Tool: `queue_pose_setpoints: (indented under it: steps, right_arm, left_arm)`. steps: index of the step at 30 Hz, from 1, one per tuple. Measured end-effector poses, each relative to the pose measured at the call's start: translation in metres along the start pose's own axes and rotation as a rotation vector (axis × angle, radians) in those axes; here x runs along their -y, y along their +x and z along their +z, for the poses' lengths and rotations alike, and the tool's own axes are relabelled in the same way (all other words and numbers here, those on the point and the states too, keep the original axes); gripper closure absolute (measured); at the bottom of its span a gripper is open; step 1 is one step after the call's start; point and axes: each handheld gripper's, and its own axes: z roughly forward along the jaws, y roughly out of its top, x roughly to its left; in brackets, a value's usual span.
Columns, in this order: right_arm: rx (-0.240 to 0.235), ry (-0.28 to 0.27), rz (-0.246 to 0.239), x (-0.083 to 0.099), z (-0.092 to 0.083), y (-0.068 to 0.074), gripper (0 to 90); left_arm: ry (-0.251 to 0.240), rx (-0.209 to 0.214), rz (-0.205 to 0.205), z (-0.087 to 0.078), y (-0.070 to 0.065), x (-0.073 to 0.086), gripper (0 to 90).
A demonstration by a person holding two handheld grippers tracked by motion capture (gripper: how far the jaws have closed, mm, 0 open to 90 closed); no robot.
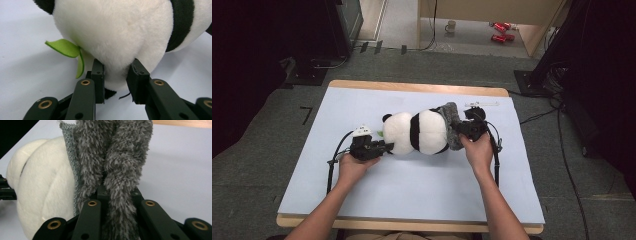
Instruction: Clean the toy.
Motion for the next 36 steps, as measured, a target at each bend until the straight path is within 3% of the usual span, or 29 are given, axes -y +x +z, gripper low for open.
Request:
queue_pose_setpoints:
  steps: [5,13,17,21,27,31,36]
  right_arm:
    - [-0.001,0.018,0.014,0.011,0.005,-0.006,79.4]
    - [0.029,0.139,0.021,0.028,0.023,-0.006,79.8]
    - [0.022,0.175,0.04,0.032,0.018,-0.011,79.6]
    - [0.043,0.154,0.057,0.03,0.008,-0.019,79.5]
    - [0.066,0.047,0.055,0.014,-0.021,-0.024,79.5]
    - [0.085,-0.019,0.031,0.002,-0.036,-0.022,79.4]
    - [0.045,-0.064,0.005,-0.008,-0.037,-0.01,79.2]
  left_arm:
    - [-0.002,0.003,-0.014,0.001,0.001,0.0,69.8]
    - [-0.003,0.004,-0.023,0.002,0.003,-0.002,69.8]
    - [-0.008,0.011,-0.032,0.002,0.004,-0.002,69.9]
    - [-0.006,0.014,-0.039,0.002,0.004,-0.002,69.9]
    - [-0.003,0.011,-0.038,0.002,0.004,-0.001,69.9]
    - [-0.003,0.006,-0.036,0.001,0.003,-0.001,69.9]
    - [-0.003,0.004,-0.027,0.001,0.002,0.0,69.8]
